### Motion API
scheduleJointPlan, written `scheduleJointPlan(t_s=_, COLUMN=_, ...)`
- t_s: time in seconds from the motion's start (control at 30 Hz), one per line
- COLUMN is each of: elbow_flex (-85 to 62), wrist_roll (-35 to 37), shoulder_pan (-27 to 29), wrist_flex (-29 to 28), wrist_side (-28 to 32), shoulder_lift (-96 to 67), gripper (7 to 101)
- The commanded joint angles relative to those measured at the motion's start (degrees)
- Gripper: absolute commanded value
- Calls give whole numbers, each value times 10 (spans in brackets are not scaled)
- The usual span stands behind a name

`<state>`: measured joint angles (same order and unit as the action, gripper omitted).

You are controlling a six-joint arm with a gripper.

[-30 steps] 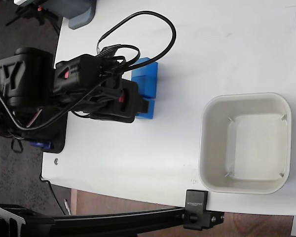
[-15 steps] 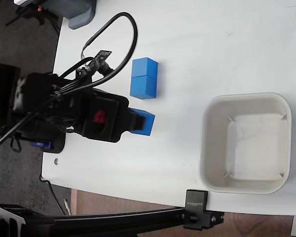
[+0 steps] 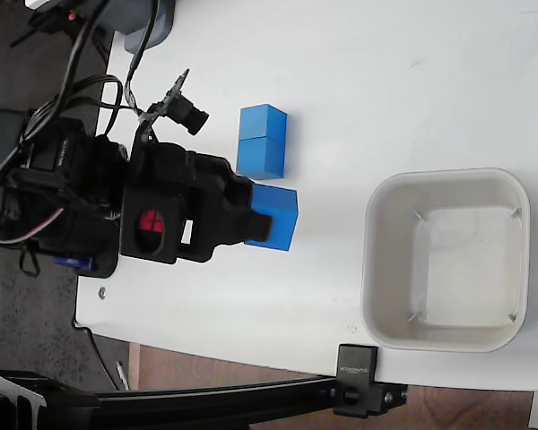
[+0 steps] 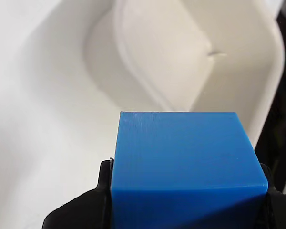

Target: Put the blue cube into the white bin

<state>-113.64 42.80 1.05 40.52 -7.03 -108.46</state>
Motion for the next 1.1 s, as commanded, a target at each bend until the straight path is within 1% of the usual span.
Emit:
scheduleJointPlan(t_s=0.03, elbow_flex=-40, wrist_roll=-95, shoulder_pan=-4, wrist_flex=-106, wrist_side=-39, shoulder_lift=-74, gripper=73)
scheduleJointPlan(t_s=0.13, elbow_flex=-127, wrist_roll=-143, shoulder_pan=-11, wrist_flex=-229, wrist_side=-76, shoulder_lift=-125, gripper=78)
scheduleJointPlan(t_s=0.17, elbow_flex=-145, wrist_roll=-157, shoulder_pan=-14, wrist_flex=-255, wrist_side=-86, shoulder_lift=-135, gripper=78)
scheduleJointPlan(t_s=0.27, elbow_flex=-172, wrist_roll=-200, shoulder_pan=-27, wrist_flex=-302, wrist_side=-120, shoulder_lift=-149, gripper=78)
scheduleJointPlan(t_s=0.33, elbow_flex=-185, wrist_roll=-228, shoulder_pan=-21, wrist_flex=-337, wrist_side=-117, shoulder_lift=-141, gripper=78)
scheduleJointPlan(t_s=0.43, elbow_flex=-182, wrist_roll=-272, shoulder_pan=-6, wrist_flex=-365, wrist_side=-100, shoulder_lift=-105, gripper=97)
scheduleJointPlan(t_s=0.57, elbow_flex=-137, wrist_roll=-306, shoulder_pan=13, wrist_flex=-400, wrist_side=-73, shoulder_lift=-17, gripper=118)
scheduleJointPlan(t_s=0.63, elbow_flex=-105, wrist_roll=-317, shoulder_pan=23, wrist_flex=-420, wrist_side=-54, shoulder_lift=38, gripper=121)
scheduleJointPlan(t_s=0.73, elbow_flex=-48, wrist_roll=-330, shoulder_pan=31, wrist_flex=-448, wrist_side=-41, shoulder_lift=119, gripper=121)
scheduleJointPlan(t_s=0.83, elbow_flex=2, wrist_roll=-329, shoulder_pan=44, wrist_flex=-491, wrist_side=-22, shoulder_lift=198, gripper=124)
scheduleJointPlan(t_s=0.93, elbow_flex=45, wrist_roll=-344, shoulder_pan=49, wrist_flex=-528, wrist_side=-10, shoulder_lift=266, gripper=126)
scheduleJointPlan(t_s=1.03, elbow_flex=62, wrist_roll=-357, shoulder_pan=49, wrist_flex=-551, wrist_side=-7, shoulder_lift=295, gripper=134)
scheduleJointPlan(t_s=1.1, elbow_flex=63, wrist_roll=-363, shoulder_pan=49, wrist_flex=-557, wrist_side=0, shoulder_lift=299, gripper=159)
